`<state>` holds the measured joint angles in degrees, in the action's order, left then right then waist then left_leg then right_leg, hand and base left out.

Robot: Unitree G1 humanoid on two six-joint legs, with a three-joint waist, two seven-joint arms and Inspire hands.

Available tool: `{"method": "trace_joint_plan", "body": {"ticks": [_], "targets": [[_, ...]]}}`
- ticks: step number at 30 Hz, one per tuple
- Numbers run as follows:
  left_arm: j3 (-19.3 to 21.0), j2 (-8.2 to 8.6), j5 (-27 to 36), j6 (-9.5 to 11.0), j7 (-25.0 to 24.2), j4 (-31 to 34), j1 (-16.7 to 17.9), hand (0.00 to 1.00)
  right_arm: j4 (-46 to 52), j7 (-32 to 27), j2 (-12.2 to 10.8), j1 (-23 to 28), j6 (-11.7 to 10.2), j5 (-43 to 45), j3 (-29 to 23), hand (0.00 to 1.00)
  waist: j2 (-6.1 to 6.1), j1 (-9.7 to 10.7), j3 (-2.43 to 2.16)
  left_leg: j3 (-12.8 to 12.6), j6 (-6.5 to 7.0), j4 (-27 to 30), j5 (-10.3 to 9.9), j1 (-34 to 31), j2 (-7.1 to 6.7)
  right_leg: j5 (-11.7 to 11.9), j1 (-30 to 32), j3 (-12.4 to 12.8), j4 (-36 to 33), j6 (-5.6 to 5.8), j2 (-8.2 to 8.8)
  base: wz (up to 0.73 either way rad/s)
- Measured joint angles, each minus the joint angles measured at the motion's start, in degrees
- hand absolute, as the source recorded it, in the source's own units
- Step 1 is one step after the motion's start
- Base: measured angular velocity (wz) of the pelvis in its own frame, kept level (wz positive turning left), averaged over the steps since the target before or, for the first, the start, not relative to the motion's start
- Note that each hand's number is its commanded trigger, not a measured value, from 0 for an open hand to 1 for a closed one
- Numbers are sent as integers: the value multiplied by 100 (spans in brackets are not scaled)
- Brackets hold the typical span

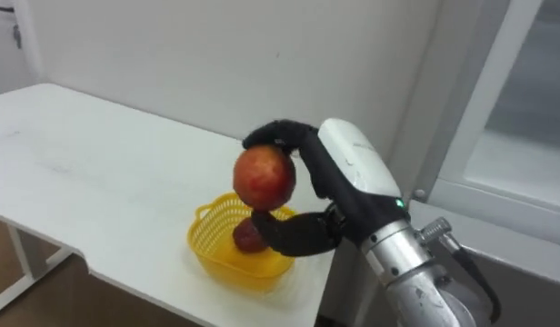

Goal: Retrieve from the upper fridge

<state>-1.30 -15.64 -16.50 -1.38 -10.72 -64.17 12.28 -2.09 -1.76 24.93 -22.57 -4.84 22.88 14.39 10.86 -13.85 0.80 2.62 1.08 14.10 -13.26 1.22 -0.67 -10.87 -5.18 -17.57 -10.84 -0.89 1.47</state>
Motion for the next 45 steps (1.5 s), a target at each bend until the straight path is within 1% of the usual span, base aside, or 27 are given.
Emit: {"method": "trace_joint_plan", "body": {"ticks": [1,3,4,5,8,11,13,16,19,22,29,32,35,37,40,41,42,43,44,45], "targets": [[0,-24,-2,-11,-19,0,-10,0,-139,-1,1,0,9,15,1,100,39,-58,15,1,3,37,-1,-9,-6,0,0,-5,2,0,4,4],[3,-58,5,-48,-24,0,13,0,-270,-6,3,0,9,48,26,100,92,-94,43,1,4,40,-2,-10,-6,0,-3,3,2,0,9,0],[5,-82,-1,-82,-24,4,32,0,-357,-15,4,-8,0,124,62,100,130,-120,42,10,5,40,-2,-16,-7,0,-3,-4,7,0,10,0],[8,-93,-2,-88,-24,6,42,0,-433,-19,6,-32,-8,145,92,100,142,-132,40,23,5,41,-2,-19,-7,0,-7,-15,7,0,10,8],[6,-122,-19,-96,-27,22,45,0,-929,-31,66,-316,0,201,292,100,181,-99,47,70,4,50,-2,-10,-7,0,-41,-31,9,0,5,8],[14,-123,-109,-96,-32,81,69,0,-1118,-67,240,-482,-4,208,422,100,203,-106,49,75,3,50,-3,-21,-7,0,-49,-31,22,1,-2,1],[73,-129,-115,-96,-36,116,58,0,-1348,-75,352,-584,-65,161,463,100,231,-94,47,105,2,52,-3,-50,-8,0,-52,-34,25,0,-2,7],[102,-138,-114,-95,-3,118,23,0,-1616,-89,452,-672,-27,162,464,100,246,-108,47,124,2,53,-3,-57,-8,0,-52,-35,26,0,-3,4],[101,-142,-113,-95,6,121,-2,0,-1748,-154,512,-674,-25,164,472,100,247,-164,47,123,2,54,-3,-55,-9,0,-52,-28,27,1,-3,0],[112,-149,-115,-95,3,134,-23,0,-1800,-156,512,-674,-17,161,474,100,244,-214,51,123,2,56,-3,-59,-8,1,-47,-24,33,1,-5,0],[109,-161,-114,-95,6,134,-20,0,-1823,-233,513,-674,-20,143,481,100,250,-240,48,127,2,63,-3,-57,-9,0,-48,-24,31,0,-4,0],[106,-161,-114,-95,8,133,-20,0,-1967,-258,513,-674,-24,-54,481,100,257,-247,49,127,2,69,-3,-55,-10,1,-48,-18,30,1,-4,0],[109,-162,-133,-95,5,128,-20,0,-2027,-262,513,-674,-11,-60,494,100,266,-300,51,124,2,70,-3,-49,-8,0,-39,-20,29,1,-4,-1],[109,-179,-176,-98,-6,138,-20,0,-2026,-275,548,-674,-2,-86,642,100,282,-350,61,116,1,69,-3,-51,-7,1,-32,-28,28,1,-2,0],[108,-186,-179,-103,-8,139,-19,0,-2026,-262,580,-674,-2,-165,871,100,304,-376,51,120,1,74,-3,-53,-6,0,-32,-28,27,1,-2,0],[109,-186,-182,-104,-10,140,-18,0,-2026,-261,580,-674,-2,-187,903,82,309,-379,51,121,1,75,-3,-54,-6,1,-32,-28,26,1,0,0],[110,-190,-188,-104,-11,142,-18,0,-2025,-250,580,-674,-3,-218,940,19,316,-389,54,122,2,75,-3,-56,-6,1,-32,-28,26,1,2,0],[110,-193,-189,-105,-12,142,-14,0,-2025,-239,580,-674,-4,-227,950,5,320,-397,54,124,2,75,-4,-57,-6,1,-32,-31,26,1,6,0],[110,-195,-190,-106,-12,142,-11,0,-2025,-239,580,-674,-4,-234,951,0,322,-399,53,125,2,76,-4,-57,-6,1,-32,-32,26,1,7,0],[110,-201,-191,-106,-13,142,-3,0,-2025,-239,581,-674,-4,-245,950,0,324,-401,52,125,3,76,-4,-58,-6,1,-32,-34,25,1,9,0]]}}
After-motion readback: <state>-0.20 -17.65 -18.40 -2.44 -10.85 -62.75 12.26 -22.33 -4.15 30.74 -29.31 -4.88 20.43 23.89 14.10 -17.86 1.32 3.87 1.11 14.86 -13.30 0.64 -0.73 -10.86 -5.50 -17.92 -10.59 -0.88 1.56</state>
